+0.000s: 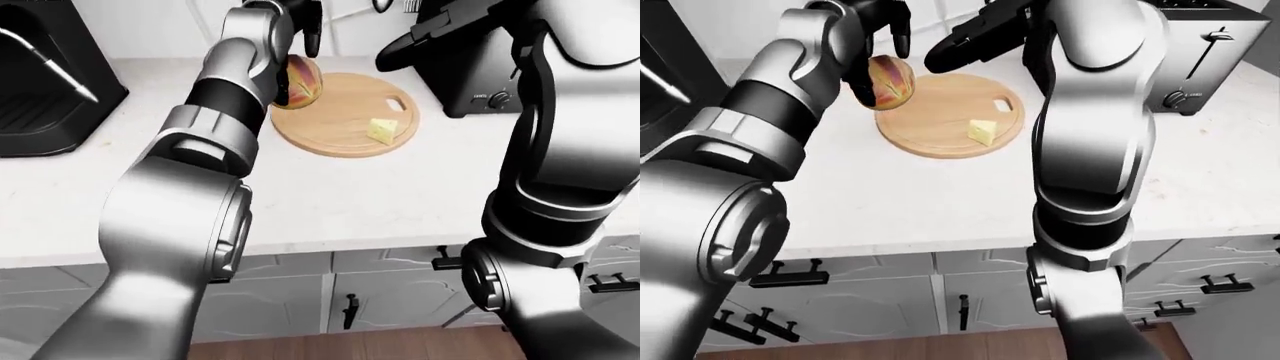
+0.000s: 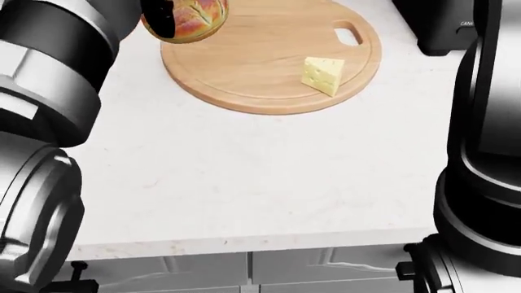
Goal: Place the bread and cheese on the cutting board.
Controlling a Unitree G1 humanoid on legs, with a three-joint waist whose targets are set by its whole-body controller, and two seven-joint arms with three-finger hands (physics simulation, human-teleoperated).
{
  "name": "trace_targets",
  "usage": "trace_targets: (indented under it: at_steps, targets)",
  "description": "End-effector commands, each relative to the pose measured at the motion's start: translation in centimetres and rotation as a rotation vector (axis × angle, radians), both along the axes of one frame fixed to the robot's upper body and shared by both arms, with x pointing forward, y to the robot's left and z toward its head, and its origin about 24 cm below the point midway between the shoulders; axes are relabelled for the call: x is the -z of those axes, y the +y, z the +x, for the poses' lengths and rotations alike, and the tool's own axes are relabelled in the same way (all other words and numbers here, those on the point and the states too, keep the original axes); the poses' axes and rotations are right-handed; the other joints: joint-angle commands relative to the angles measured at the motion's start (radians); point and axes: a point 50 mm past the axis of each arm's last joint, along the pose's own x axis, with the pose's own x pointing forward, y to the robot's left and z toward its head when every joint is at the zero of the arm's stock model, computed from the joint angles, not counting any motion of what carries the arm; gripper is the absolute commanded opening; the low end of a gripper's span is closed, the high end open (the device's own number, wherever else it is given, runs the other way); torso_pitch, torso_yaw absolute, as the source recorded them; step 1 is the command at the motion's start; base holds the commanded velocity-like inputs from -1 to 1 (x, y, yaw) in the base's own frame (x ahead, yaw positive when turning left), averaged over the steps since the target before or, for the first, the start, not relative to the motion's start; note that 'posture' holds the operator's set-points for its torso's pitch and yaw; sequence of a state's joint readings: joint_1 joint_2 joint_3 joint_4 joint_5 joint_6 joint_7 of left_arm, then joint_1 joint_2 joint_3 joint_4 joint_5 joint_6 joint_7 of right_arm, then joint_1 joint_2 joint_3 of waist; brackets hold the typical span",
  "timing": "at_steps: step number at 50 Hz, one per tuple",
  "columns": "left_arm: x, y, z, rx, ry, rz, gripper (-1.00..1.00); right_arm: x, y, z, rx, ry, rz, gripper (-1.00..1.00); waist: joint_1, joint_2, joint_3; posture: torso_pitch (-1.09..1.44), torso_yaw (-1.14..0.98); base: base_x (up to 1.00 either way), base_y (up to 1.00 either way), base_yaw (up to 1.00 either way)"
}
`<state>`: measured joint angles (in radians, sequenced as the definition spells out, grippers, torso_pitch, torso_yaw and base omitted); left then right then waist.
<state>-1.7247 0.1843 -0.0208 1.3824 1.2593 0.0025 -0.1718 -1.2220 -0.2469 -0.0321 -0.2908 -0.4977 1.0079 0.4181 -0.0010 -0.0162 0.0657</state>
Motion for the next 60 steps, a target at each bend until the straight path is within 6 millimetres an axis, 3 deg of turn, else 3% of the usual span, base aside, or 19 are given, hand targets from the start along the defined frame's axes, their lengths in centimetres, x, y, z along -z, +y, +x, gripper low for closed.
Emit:
trace_targets:
  at_steps: [1,27,58,59,60]
  targets:
    - [-3.4,-0.6,-1.0,0.025,-0.140,-0.024,-1.00,-1.4,-0.1,-0.9,0.007,-0.076,-0.002,1.00,0.001,-0.001,-0.037,0.00,0.00,0.00,0.00,0.00]
    - [-1.0,-4.3,-1.2,0.142,-0.158,-0.054,-1.00,-1.5,-0.2,-1.1,0.006,-0.081,0.002,1.00,0.002,-0.006,-0.037,0.00,0.00,0.00,0.00,0.00]
    - [0.6,-4.3,-0.8,0.132,-0.141,-0.020,-1.00,-1.5,-0.1,-1.2,0.002,-0.082,0.001,1.00,0.002,-0.007,-0.039,0.00,0.00,0.00,0.00,0.00]
    - [0.6,-4.4,-0.8,0.131,-0.143,-0.017,-0.48,-1.5,-0.1,-1.2,0.001,-0.083,0.001,1.00,0.002,-0.007,-0.039,0.00,0.00,0.00,0.00,0.00]
    - [0.6,-4.3,-0.8,0.127,-0.138,-0.020,0.77,-1.5,-0.1,-1.2,0.001,-0.083,0.001,1.00,0.002,-0.007,-0.039,0.00,0.00,0.00,0.00,0.00]
